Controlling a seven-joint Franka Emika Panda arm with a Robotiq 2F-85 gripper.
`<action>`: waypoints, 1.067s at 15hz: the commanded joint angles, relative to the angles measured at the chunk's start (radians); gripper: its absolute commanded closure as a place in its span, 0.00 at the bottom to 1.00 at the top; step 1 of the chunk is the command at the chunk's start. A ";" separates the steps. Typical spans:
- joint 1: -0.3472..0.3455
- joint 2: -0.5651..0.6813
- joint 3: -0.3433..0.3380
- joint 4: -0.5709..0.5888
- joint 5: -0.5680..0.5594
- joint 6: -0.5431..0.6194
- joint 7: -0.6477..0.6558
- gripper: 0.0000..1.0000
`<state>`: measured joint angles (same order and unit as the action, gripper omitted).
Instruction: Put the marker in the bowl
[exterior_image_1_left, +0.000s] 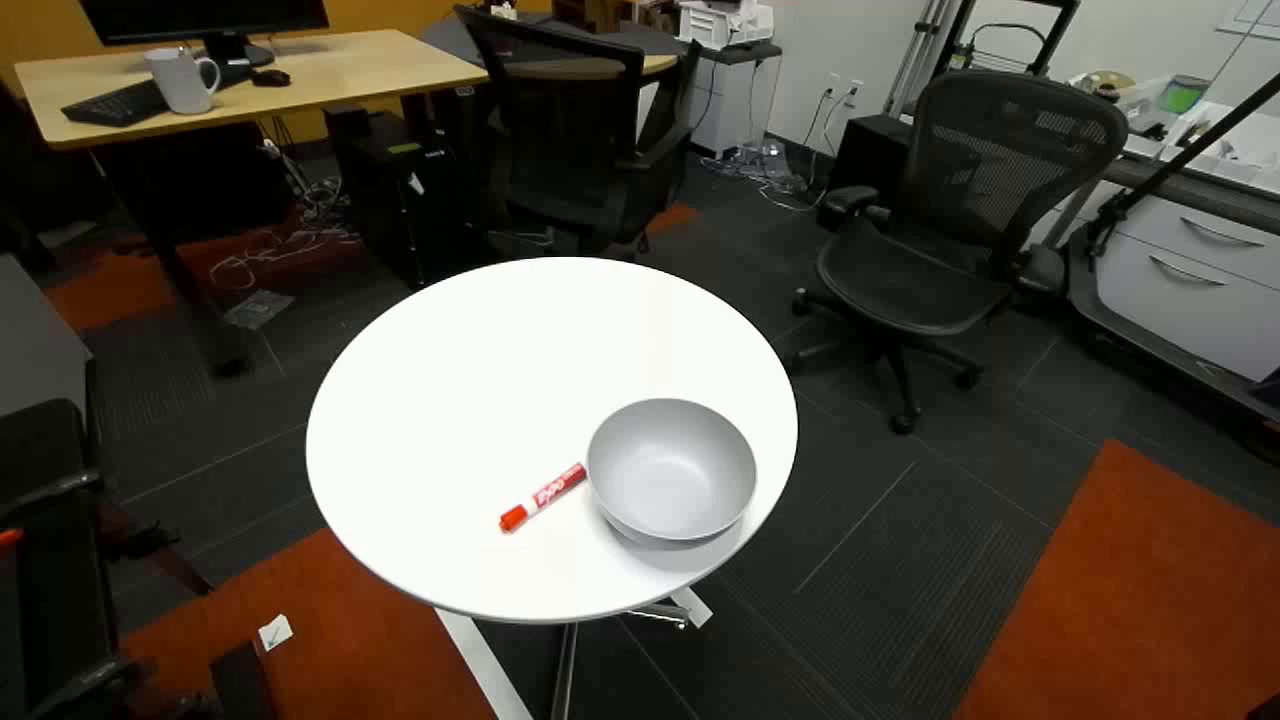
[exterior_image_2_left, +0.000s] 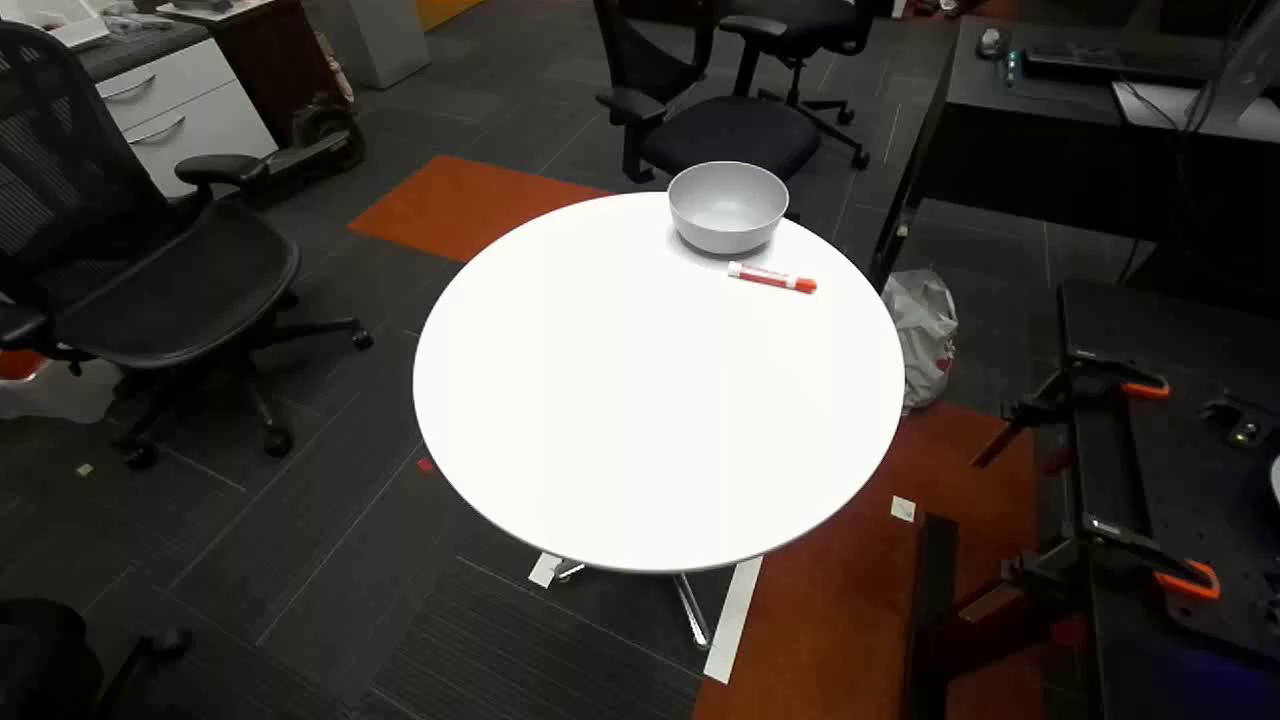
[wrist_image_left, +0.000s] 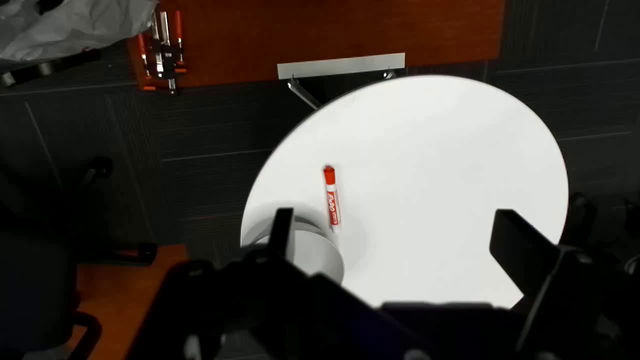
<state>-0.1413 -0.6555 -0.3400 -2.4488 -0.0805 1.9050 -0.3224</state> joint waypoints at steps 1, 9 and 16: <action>-0.014 0.004 0.011 0.002 0.009 -0.002 -0.008 0.00; -0.005 0.038 0.007 0.004 0.014 0.049 -0.008 0.00; 0.004 0.211 0.012 -0.027 0.017 0.254 -0.021 0.00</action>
<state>-0.1330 -0.5277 -0.3390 -2.4647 -0.0738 2.0797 -0.3273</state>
